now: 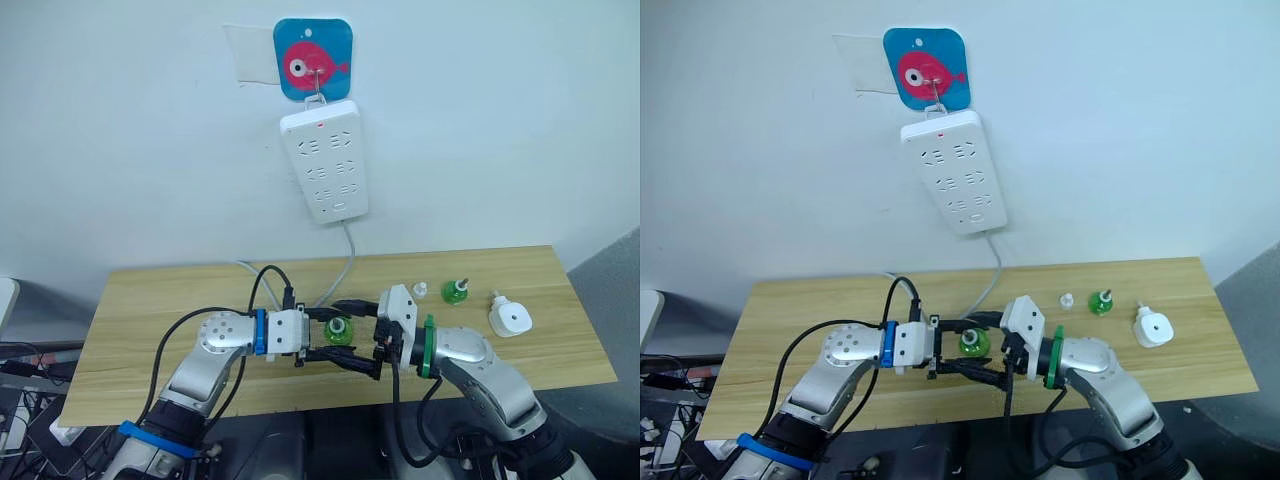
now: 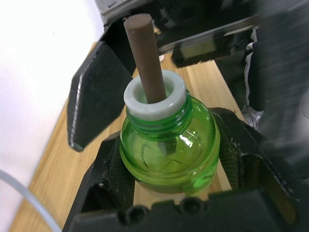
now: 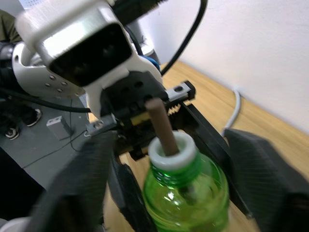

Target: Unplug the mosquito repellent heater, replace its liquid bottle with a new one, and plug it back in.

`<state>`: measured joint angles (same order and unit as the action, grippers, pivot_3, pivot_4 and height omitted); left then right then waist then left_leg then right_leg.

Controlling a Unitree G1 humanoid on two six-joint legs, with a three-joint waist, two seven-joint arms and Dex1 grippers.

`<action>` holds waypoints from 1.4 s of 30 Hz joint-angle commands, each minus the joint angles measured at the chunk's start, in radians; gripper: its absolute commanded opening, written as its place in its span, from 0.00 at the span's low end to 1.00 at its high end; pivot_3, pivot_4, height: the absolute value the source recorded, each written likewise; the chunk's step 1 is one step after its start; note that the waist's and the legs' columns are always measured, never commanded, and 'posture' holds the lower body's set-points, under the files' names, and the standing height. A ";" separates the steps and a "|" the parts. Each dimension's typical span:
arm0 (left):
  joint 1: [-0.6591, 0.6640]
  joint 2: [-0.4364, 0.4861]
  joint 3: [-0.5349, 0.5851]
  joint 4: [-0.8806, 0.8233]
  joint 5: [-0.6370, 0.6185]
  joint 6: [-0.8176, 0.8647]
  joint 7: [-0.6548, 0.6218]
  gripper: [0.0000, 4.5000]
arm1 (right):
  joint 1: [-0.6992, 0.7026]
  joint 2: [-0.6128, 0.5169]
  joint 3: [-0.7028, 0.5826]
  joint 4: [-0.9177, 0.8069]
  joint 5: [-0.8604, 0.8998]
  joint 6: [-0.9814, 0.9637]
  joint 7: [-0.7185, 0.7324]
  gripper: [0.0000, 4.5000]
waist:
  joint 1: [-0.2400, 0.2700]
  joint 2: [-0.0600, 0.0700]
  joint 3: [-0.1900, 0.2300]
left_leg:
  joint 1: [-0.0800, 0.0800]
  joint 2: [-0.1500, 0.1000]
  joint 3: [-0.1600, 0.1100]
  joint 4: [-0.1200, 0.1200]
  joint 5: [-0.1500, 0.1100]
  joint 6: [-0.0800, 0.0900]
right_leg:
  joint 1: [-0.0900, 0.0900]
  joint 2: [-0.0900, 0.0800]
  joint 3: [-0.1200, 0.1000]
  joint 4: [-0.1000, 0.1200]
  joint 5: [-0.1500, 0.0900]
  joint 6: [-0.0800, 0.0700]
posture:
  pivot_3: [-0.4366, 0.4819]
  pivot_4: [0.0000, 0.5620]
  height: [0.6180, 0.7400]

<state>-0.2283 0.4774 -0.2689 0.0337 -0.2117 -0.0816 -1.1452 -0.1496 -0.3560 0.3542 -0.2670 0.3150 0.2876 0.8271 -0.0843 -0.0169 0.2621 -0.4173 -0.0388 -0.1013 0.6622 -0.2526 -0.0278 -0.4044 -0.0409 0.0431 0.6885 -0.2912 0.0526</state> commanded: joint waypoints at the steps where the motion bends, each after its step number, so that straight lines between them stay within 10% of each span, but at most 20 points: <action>1: 0.007 0.003 0.006 -0.033 -0.010 -0.016 0.001 0.50 | 0.001 -0.004 -0.009 -0.009 -0.012 -0.048 0.013 0.57 | 0.000 0.000 0.000 | 0.000 0.000 0.000 0.000 0.000 0.000 | 0.000 0.000 0.000 0.000 0.000 0.000 | 0.38 0.43 1.00; 7: 0.010 0.001 0.012 -0.039 -0.023 0.003 0.006 0.50 | 0.005 -0.010 -0.012 -0.004 -0.032 -0.094 0.019 0.20 | 0.000 0.000 0.000 | 0.000 0.000 0.000 0.000 0.000 0.000 | 0.000 0.000 0.000 0.000 0.000 0.000 | 0.38 0.43 1.00; 18: 0.034 0.001 0.020 -0.067 -0.043 0.042 0.020 0.50 | 0.038 0.005 -0.029 -0.086 0.006 -0.073 -0.002 0.19 | 0.001 0.000 -0.002 | 0.000 0.000 0.000 0.000 0.000 0.000 | 0.000 0.000 0.000 0.001 0.000 0.000 | 0.38 0.38 1.00; 25: 0.056 0.004 0.062 -0.104 -0.103 0.076 0.033 0.99 | 0.055 0.022 -0.093 -0.135 0.072 0.019 -0.060 0.19 | 0.001 -0.001 -0.005 | 0.000 0.000 0.000 0.000 0.000 0.000 | 0.000 0.000 0.000 0.001 0.000 0.000 | 0.38 0.35 1.00; 42: 0.229 -0.219 0.044 -0.289 0.107 -0.146 0.435 1.00 | 0.082 0.383 -0.560 -0.146 1.045 0.611 -0.932 0.19 | 0.002 0.003 -0.055 | 0.000 -0.001 0.003 -0.002 0.000 0.000 | 0.000 -0.002 0.002 0.000 0.000 0.000 | 0.40 0.29 1.00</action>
<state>0.0020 0.2698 -0.2093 -0.2339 -0.1212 -0.2039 -0.7402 -0.0538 0.0151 -0.1824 -0.4005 1.2638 0.9047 -0.0464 -0.0820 -0.0137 0.2075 -0.4174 -0.0402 -0.0985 0.6606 -0.2528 -0.0276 -0.4045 -0.0429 0.0448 0.6882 -0.2911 0.0527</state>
